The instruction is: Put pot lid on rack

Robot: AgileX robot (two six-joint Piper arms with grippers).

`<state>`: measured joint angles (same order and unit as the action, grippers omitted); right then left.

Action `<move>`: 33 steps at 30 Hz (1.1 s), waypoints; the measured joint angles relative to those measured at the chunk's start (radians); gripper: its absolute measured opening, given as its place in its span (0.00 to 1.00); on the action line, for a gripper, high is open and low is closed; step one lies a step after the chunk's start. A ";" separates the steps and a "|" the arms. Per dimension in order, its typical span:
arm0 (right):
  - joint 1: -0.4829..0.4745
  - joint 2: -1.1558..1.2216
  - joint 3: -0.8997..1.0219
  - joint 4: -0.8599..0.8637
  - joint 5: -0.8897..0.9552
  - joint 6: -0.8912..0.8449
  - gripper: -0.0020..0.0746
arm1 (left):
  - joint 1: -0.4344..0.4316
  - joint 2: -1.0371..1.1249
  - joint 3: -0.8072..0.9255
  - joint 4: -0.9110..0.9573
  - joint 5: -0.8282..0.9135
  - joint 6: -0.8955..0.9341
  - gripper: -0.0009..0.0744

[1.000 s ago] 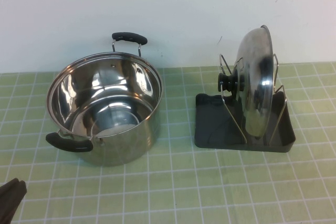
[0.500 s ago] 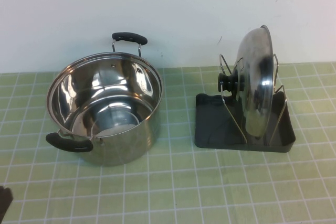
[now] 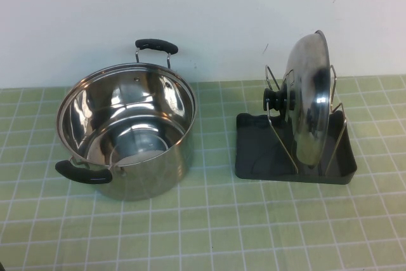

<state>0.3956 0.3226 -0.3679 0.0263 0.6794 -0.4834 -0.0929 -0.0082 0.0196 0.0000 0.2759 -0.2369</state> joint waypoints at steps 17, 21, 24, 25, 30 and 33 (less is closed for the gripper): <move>0.000 0.000 0.000 0.000 0.000 0.000 0.02 | 0.026 -0.004 -0.002 -0.034 0.032 0.023 0.01; 0.000 0.000 0.000 0.000 0.000 0.000 0.02 | 0.067 -0.004 -0.002 -0.035 0.032 0.050 0.01; 0.000 0.000 0.000 0.000 0.000 0.000 0.02 | 0.072 -0.004 -0.002 -0.037 0.034 0.056 0.01; 0.000 0.000 0.000 0.000 0.000 0.000 0.02 | 0.072 -0.004 -0.002 -0.037 0.034 0.061 0.01; 0.000 0.000 0.000 0.000 0.000 0.000 0.02 | 0.072 -0.004 -0.002 -0.037 0.034 0.071 0.01; 0.000 0.000 0.000 0.000 0.000 0.000 0.02 | 0.072 -0.004 -0.002 -0.037 0.034 0.071 0.01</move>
<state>0.3956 0.3226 -0.3679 0.0263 0.6794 -0.4834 -0.0211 -0.0121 0.0179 -0.0367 0.3096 -0.1663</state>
